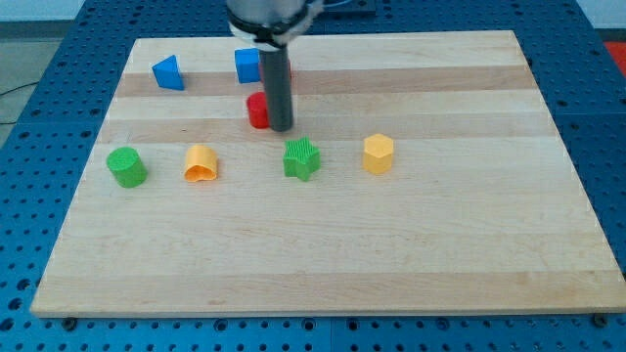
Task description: Move yellow heart into the blue triangle
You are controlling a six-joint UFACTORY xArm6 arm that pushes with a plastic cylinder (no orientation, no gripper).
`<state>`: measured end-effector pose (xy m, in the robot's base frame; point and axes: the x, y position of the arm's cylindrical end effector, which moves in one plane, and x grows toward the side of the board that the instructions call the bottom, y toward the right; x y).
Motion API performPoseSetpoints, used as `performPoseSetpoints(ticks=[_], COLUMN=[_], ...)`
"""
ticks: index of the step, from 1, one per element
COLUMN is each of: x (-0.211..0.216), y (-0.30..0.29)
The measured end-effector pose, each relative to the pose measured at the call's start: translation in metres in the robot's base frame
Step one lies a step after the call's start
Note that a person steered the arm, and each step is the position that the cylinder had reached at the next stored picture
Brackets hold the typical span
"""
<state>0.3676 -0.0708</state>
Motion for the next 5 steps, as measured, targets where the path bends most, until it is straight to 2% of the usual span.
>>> performPoseSetpoints(ticks=[1, 2, 3, 4, 5], x=[-0.021, 0.012, 0.0, -0.012, -0.017], y=[-0.012, -0.02, -0.045, -0.045, -0.119])
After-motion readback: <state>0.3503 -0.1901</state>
